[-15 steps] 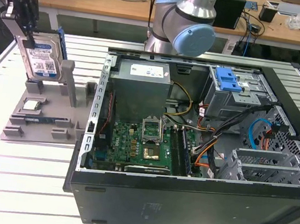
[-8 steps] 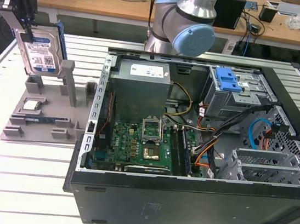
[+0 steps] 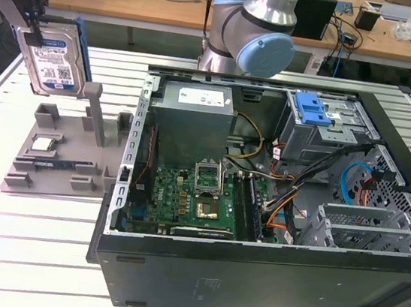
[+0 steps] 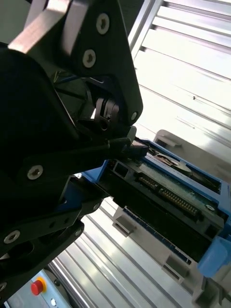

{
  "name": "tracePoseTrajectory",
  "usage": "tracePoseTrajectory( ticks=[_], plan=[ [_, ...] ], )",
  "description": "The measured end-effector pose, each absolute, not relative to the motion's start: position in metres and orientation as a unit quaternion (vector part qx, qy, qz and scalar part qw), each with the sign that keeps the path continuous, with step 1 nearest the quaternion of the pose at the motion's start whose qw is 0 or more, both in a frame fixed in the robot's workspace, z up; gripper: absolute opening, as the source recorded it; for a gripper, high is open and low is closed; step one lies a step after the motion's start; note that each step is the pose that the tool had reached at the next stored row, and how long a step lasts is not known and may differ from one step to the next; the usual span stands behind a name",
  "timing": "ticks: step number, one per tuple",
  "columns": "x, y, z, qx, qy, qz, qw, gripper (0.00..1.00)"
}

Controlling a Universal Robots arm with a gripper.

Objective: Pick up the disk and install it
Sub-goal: 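Pick up the disk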

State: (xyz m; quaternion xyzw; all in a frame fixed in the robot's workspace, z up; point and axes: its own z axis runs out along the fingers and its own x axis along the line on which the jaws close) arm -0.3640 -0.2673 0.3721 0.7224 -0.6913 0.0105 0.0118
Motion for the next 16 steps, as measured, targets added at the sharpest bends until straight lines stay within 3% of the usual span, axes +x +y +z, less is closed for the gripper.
tracePoseTrajectory(
  ticks=[16],
  plan=[
    [-0.364, -0.267, 0.404, 0.722, -0.691, 0.01, 0.012, 0.37]
  ],
)
